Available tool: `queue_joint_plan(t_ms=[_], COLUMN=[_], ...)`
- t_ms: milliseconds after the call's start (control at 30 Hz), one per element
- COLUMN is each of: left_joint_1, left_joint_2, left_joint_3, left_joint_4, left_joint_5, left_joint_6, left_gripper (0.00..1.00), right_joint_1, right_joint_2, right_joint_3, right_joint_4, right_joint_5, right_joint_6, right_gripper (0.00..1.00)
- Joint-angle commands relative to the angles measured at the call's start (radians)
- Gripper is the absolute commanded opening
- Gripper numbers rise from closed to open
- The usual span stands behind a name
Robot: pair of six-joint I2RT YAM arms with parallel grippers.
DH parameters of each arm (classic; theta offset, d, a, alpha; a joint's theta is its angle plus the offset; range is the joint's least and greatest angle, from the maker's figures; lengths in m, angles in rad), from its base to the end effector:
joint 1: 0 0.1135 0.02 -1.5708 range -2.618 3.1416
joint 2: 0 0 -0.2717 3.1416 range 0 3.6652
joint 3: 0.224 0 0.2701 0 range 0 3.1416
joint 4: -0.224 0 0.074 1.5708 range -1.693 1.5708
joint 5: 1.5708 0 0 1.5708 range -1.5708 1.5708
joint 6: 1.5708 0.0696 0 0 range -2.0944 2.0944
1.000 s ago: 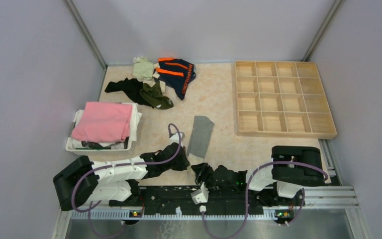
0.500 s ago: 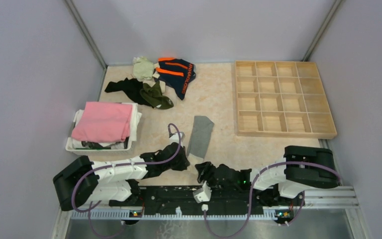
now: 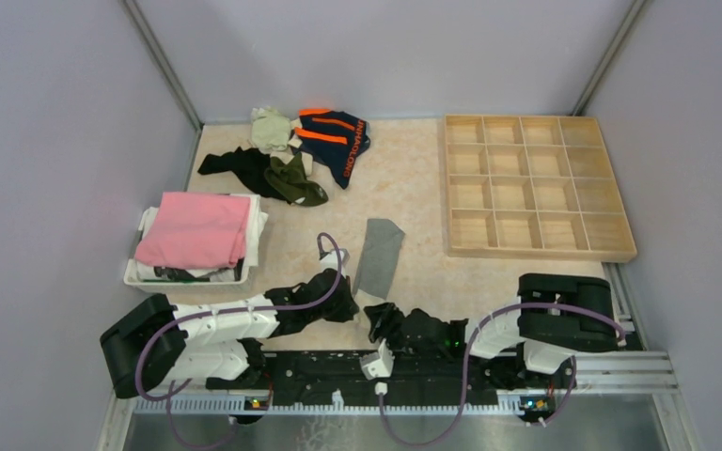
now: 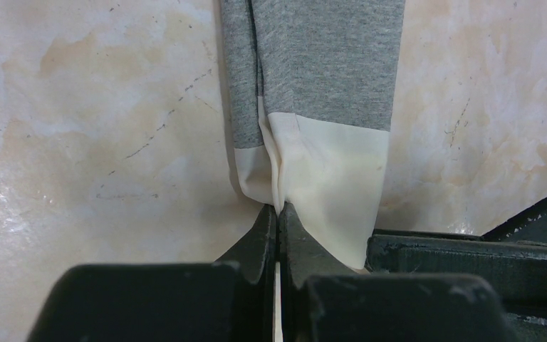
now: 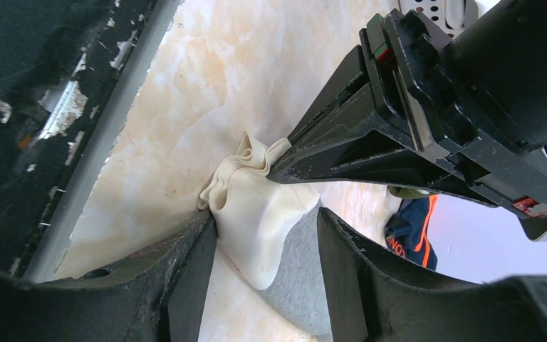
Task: Roll the underwear
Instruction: Roll the underwear to the center of the board.
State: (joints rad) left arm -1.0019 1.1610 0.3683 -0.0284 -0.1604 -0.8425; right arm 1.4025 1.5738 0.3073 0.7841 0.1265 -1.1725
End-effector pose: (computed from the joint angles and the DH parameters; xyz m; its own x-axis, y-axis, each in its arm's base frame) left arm 0.1368 -0.1933 0.1128 -0.8394 -0.0549 -0.5408 0.2203 0.8752 -0.4307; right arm 0.0562 0.2782 0.0856 0.8540 -0.4321 -0.2896 -0.4437 -0.3144 -0.8392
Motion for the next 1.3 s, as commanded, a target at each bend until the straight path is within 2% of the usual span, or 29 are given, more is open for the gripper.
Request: queue_joint_plan(t_ms=[0,200,300,633,733,767,833,967,1067,1133,1267], left_joint_1=[0.006,0.006,0.006,0.008,0.009,0.008,0.009,0.009,0.009,0.009,0.008], left_joint_2=[0.03,0.03,0.029,0.018,-0.017,-0.034,-0.083,-0.226,-0.323,-0.367,-0.404], left_joint_3=[-0.051,-0.051,-0.051,-0.048,-0.038,-0.034,-0.022,0.014,0.04,0.042,0.009], left_joint_4=[-0.124,-0.122,-0.121,-0.143,-0.179,-0.193,-0.237,-0.338,-0.376,-0.37,-0.216], left_joint_5=[0.003,0.002,0.002,-0.008,-0.023,-0.031,-0.052,-0.113,-0.155,-0.166,-0.072], left_joint_6=[0.021,0.02,0.02,0.008,-0.011,-0.017,-0.032,-0.066,-0.061,-0.04,0.066], left_gripper=[0.0,0.0,0.0,0.0,0.0,0.03,0.13,0.38,0.47,0.49,0.32], right_joint_1=[-0.027,-0.036,-0.036,-0.036,-0.036,-0.036,-0.036,-0.034,-0.034,-0.035,-0.034], right_joint_2=[0.05,0.076,0.082,0.051,0.025,0.013,-0.012,-0.072,-0.101,-0.117,-0.14], right_joint_3=[0.011,0.025,0.028,0.002,0.004,0.002,-0.005,-0.009,-0.021,-0.03,-0.048], right_joint_4=[-0.044,-0.034,-0.026,0.008,-0.006,-0.007,-0.006,-0.043,-0.054,-0.054,-0.043], right_joint_5=[-0.027,-0.051,-0.057,-0.057,-0.068,-0.074,-0.083,-0.098,-0.11,-0.122,-0.123], right_joint_6=[0.004,-0.009,-0.01,0.028,0.077,0.095,0.128,0.178,0.21,0.235,0.291], right_gripper=[0.55,0.55,0.51,0.0,0.0,0.0,0.0,0.0,0.0,0.0,0.0])
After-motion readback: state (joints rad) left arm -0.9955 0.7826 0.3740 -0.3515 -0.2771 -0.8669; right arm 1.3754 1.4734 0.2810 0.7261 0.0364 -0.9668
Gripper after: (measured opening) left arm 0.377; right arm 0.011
